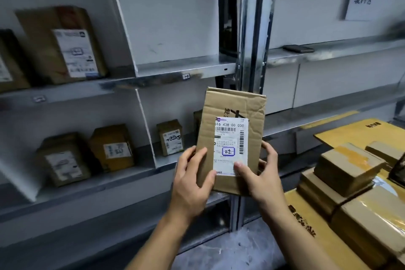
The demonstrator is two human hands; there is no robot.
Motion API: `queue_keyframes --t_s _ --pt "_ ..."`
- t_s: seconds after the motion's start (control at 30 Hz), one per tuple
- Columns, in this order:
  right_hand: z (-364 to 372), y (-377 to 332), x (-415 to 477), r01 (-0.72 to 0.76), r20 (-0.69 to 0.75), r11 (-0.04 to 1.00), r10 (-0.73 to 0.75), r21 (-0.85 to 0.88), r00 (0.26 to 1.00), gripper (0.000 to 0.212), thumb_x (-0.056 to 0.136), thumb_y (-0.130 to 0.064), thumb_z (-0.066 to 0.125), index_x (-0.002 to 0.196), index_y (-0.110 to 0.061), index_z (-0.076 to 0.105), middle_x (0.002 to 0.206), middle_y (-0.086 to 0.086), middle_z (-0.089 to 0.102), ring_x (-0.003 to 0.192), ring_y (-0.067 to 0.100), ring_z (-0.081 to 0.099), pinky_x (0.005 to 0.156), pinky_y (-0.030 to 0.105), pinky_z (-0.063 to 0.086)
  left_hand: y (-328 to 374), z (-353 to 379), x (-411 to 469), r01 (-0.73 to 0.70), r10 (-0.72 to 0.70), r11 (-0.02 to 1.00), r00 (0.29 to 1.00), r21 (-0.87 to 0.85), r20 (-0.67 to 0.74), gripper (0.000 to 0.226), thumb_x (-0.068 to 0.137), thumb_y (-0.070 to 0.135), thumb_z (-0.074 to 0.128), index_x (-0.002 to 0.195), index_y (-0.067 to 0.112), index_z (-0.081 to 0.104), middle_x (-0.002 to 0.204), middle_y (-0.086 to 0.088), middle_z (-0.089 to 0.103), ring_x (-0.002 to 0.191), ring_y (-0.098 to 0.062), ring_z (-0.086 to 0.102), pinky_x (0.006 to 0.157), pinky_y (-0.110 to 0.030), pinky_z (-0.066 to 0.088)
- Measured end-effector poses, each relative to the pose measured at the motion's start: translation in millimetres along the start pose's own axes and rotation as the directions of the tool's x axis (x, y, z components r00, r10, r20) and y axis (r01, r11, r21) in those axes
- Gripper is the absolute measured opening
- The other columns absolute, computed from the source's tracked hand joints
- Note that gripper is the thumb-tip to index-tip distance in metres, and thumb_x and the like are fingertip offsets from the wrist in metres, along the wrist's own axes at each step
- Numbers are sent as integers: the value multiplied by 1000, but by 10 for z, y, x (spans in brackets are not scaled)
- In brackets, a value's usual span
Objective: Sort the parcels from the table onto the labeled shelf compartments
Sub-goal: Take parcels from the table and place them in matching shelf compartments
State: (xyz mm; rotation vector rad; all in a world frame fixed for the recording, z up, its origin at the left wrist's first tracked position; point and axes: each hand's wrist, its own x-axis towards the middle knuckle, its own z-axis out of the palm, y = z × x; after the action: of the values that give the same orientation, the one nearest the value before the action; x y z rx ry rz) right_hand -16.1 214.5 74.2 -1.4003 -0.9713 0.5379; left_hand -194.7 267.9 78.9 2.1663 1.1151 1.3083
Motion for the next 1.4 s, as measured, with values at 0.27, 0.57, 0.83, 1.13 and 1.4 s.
queue_keyframes --t_s 0.27,0.57,0.83,1.13,1.4 --pt "721 -113 62 2 98 995 -12 96 995 80 66 -55 80 134 -55 38 118 -17 65 115 6 60 98 49 53 -407 -648 29 30 -35 993 998 111 51 54 90 42 60 141 34 45 148 12 29 133 -4 34 107 -23 32" --pt "1333 -105 -18 -11 309 999 -5 49 951 75 81 -35 80 136 -55 34 115 -20 63 106 1 60 98 53 52 -645 -1585 -478 181 -186 860 982 477 -37 49 93 45 48 140 29 45 136 9 44 124 -9 40 102 -29 37" --pt "2117 -298 -632 34 542 996 -74 84 837 73 83 -31 79 137 -52 35 121 -15 60 110 10 60 100 50 52 -796 -2538 -1417 420 -500 437 848 795 -173 54 95 50 43 144 28 36 139 5 42 123 -22 41 100 -37 36" --pt "3237 -504 -1509 13 649 987 -113 158 752 72 86 -32 77 131 -64 31 131 -16 53 121 16 56 97 55 54 -1207 -3660 -2079 484 -580 285 774 827 -254 55 94 51 42 144 27 35 138 2 43 123 -23 41 103 -40 35" --pt "4703 -864 -2301 -7 649 976 -140 219 748 72 86 -29 77 133 -59 32 129 -19 53 118 7 57 102 49 52 -1829 -4920 -2307 447 -572 294 790 845 -219 55 94 50 42 144 28 35 138 3 44 123 -24 41 103 -41 36"
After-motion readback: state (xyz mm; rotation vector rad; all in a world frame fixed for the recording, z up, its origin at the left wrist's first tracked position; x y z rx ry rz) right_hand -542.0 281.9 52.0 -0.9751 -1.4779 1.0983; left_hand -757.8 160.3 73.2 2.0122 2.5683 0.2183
